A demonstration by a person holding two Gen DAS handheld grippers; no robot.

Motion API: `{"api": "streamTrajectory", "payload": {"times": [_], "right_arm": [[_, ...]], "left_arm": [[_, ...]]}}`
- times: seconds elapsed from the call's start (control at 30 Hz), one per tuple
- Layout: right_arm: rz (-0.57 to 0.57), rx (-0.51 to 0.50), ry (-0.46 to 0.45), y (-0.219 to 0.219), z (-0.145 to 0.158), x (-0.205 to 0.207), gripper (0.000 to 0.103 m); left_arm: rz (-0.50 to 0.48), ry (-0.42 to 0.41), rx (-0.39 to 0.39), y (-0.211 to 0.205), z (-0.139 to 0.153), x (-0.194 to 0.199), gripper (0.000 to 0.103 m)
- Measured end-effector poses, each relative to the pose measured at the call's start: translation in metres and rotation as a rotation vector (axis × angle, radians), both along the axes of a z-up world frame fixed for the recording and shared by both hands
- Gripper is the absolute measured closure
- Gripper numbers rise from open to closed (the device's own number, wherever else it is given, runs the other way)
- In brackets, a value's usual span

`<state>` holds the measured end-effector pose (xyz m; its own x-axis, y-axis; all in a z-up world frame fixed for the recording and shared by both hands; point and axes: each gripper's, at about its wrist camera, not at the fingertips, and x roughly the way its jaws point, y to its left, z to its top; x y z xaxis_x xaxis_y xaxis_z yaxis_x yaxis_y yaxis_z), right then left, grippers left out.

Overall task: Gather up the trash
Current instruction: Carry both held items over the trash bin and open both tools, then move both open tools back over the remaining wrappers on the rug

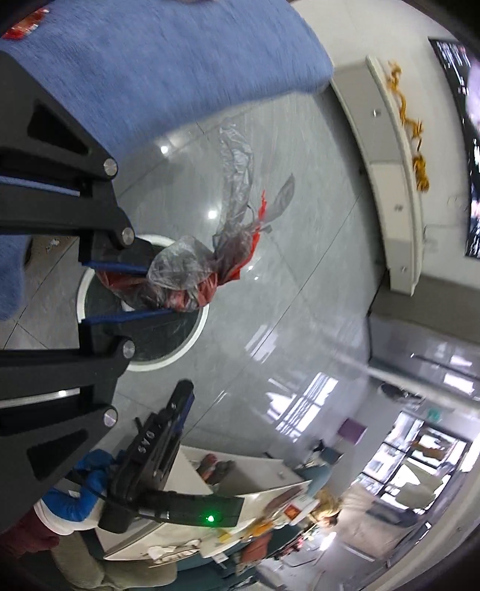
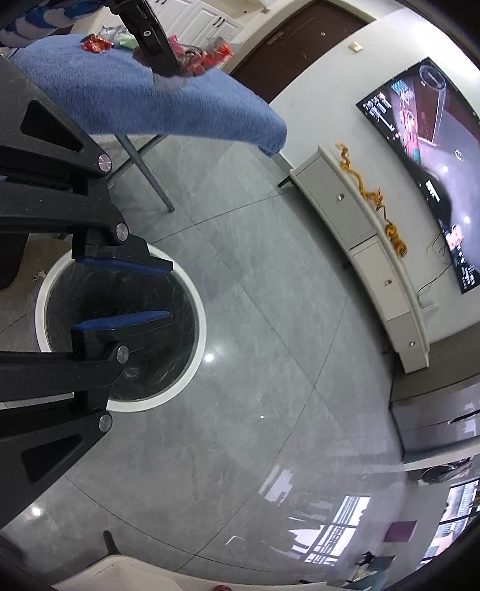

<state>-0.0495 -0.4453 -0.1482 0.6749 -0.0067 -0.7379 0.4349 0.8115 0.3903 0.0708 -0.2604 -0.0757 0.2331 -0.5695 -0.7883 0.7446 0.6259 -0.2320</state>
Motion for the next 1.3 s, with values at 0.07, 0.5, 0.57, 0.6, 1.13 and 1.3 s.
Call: {"api": "streamTrajectory", "payload": {"times": [0.07, 0.5, 0.57, 0.6, 1.13, 1.3], "right_arm": [[-0.009, 0.013, 0.007, -0.007, -0.005, -0.001, 0.083], [-0.084, 0.039, 0.053, -0.029, -0.02, -0.011, 0.083], [-0.085, 0.04, 0.055, -0.029, -0.019, -0.01, 0.083], [-0.085, 0.037, 0.054, -0.029, -0.019, -0.011, 0.083], [-0.092, 0.017, -0.001, -0.015, 0.006, -0.019, 0.076], [-0.048, 0.001, -0.033, 0.003, 0.021, -0.013, 0.073]], "left_arm": [[-0.019, 0.019, -0.002, -0.013, -0.004, 0.0, 0.086], [-0.032, 0.077, -0.008, -0.043, -0.019, 0.016, 0.042], [-0.025, 0.082, -0.004, -0.043, -0.02, 0.017, 0.042], [-0.022, 0.08, -0.003, -0.043, -0.02, 0.018, 0.042], [0.048, -0.035, -0.064, 0.029, 0.017, 0.001, 0.042], [0.102, -0.081, -0.074, 0.079, 0.033, -0.003, 0.042]]}}
